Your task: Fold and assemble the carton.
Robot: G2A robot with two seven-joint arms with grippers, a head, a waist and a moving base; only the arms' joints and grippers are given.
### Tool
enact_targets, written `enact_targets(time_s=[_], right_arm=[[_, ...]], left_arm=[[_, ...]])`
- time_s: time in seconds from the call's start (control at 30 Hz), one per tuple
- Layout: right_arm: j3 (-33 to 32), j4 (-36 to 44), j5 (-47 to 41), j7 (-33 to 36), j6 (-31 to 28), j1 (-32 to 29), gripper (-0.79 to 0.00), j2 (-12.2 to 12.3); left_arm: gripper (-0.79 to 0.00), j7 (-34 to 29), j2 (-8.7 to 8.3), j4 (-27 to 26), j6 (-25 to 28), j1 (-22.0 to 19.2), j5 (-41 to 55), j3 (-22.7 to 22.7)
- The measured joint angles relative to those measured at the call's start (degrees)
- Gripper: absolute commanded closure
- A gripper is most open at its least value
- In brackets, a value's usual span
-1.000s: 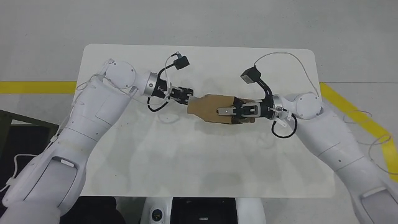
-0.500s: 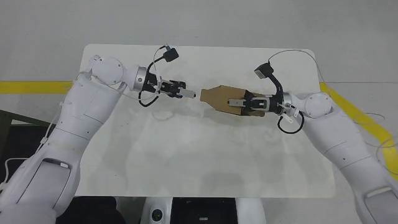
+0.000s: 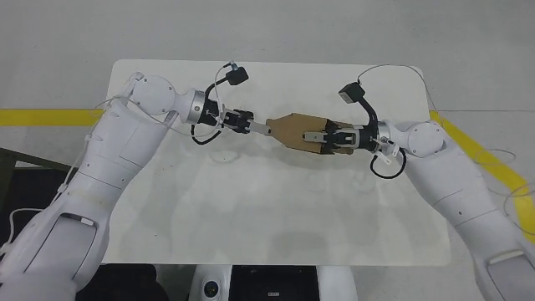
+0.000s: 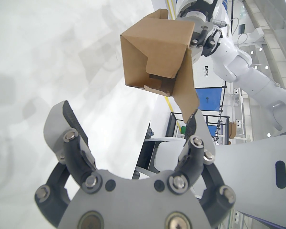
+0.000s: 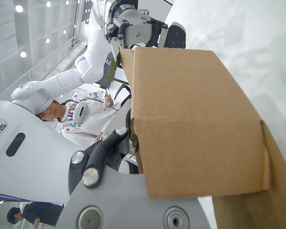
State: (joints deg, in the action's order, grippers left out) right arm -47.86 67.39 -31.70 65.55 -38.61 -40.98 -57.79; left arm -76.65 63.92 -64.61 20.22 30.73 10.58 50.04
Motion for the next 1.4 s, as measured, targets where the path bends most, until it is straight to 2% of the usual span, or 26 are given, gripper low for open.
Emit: enact_targets(time_s=[0.5,1.4], right_arm=[[-0.7,3.8,-1.1,0.8,0.6,-0.4,0.0,-0.6],[0.3,5.8,-3.6,0.1,0.0,-0.3,0.0,-1.7]], left_arm=[[-0.785,0.6,0.8,4.4,-0.3,-0.7,2.2,-1.1],[-0.785,1.6,2.08,3.3,3.7,0.0,5.5,-2.5]])
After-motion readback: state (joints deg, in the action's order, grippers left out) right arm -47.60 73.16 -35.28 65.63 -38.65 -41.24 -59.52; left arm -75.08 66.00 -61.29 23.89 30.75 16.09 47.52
